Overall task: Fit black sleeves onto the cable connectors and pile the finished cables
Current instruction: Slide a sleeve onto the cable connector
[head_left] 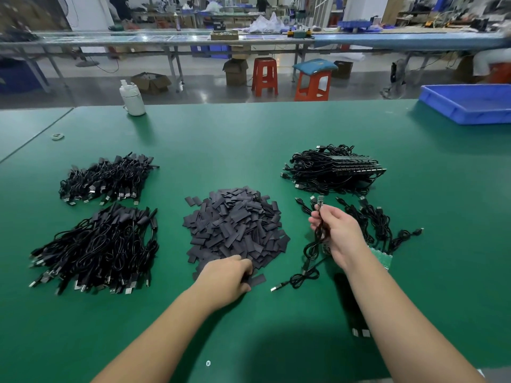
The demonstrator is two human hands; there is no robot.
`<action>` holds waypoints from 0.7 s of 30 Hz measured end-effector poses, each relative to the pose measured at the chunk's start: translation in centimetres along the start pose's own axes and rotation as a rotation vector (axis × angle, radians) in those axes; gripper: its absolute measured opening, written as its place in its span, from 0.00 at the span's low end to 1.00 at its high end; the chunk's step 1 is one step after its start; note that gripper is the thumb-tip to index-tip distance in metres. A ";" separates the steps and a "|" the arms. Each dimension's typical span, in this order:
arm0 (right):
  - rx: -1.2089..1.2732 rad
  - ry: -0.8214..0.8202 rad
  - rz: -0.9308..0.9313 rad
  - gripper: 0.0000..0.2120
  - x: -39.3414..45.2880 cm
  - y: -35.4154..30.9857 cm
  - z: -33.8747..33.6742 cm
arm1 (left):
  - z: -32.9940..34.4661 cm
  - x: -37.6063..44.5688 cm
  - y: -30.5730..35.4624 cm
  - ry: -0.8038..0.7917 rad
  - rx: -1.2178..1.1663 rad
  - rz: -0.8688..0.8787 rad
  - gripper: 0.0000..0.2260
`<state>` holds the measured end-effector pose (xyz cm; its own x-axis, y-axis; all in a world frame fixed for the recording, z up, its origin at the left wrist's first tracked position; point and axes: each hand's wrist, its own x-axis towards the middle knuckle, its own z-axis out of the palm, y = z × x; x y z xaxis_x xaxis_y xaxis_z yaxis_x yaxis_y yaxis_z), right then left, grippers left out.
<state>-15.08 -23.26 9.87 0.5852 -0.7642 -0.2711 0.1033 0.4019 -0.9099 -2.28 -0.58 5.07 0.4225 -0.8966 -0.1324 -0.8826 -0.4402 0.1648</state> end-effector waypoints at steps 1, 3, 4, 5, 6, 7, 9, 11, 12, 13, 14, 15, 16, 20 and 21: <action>-0.024 -0.014 -0.025 0.08 -0.1 -0.3 0.0 | 0.0 0.0 0.0 0.021 0.000 0.003 0.10; 0.067 -0.060 -0.038 0.07 -0.6 -1.3 0.3 | 0.0 0.1 0.1 0.045 -0.009 0.000 0.08; 0.130 -0.085 -0.047 0.06 -0.8 -1.8 0.5 | -0.1 0.1 0.1 0.050 -0.015 -0.004 0.07; 0.182 -0.108 -0.060 0.06 -0.9 -2.3 0.7 | -0.1 0.1 0.1 0.052 -0.023 -0.010 0.07; 0.221 -0.134 -0.072 0.06 -1.1 -2.6 0.9 | -0.2 0.2 0.0 0.055 -0.031 -0.017 0.08; 0.235 -0.157 -0.075 0.06 -1.2 -2.8 1.2 | -0.2 0.2 -0.2 0.061 -0.039 -0.024 0.08; 0.193 -0.200 -0.038 0.06 -1.5 -2.7 2.0 | -0.4 0.1 -0.4 0.076 -0.048 -0.032 0.10; 0.045 -0.253 0.059 0.07 -1.7 -1.7 2.7 | -0.5 0.0 -0.5 0.111 -0.049 -0.035 0.10; -0.062 -0.284 0.118 0.08 -1.8 -1.0 3.0 | -0.6 -0.1 -0.6 0.139 -0.047 -0.042 0.10; -0.186 -0.316 0.171 0.09 -1.9 -0.1 3.2 | -0.7 -0.2 -0.6 0.171 -0.048 -0.055 0.10; -0.317 -0.341 0.217 0.09 -1.9 0.9 3.2 | -0.8 -0.3 -0.8 0.201 -0.057 -0.077 0.10; -0.449 -0.356 0.256 0.09 -1.8 1.9 3.1 | -1.0 -0.4 -0.9 0.224 -0.074 -0.106 0.10; -0.578 -0.358 0.288 0.10 -1.8 2.7 2.8 | -1.2 -0.4 -1.1 0.240 -0.102 -0.142 0.10; -0.932 -0.324 0.367 0.09 -1.6 3.8 1.0 | -2.0 -0.4 -2.1 0.299 -0.331 -0.274 0.10; -1.008 -0.331 0.390 0.09 -1.6 3.5 0.6 | -2.1 -0.4 -2.3 0.311 -0.397 -0.301 0.10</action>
<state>-15.18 -20.30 7.32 0.6352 -0.4439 -0.6321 -0.7415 -0.1214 -0.6599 -0.01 0.69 6.80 0.7361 -0.6749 0.0525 -0.5948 -0.6078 0.5260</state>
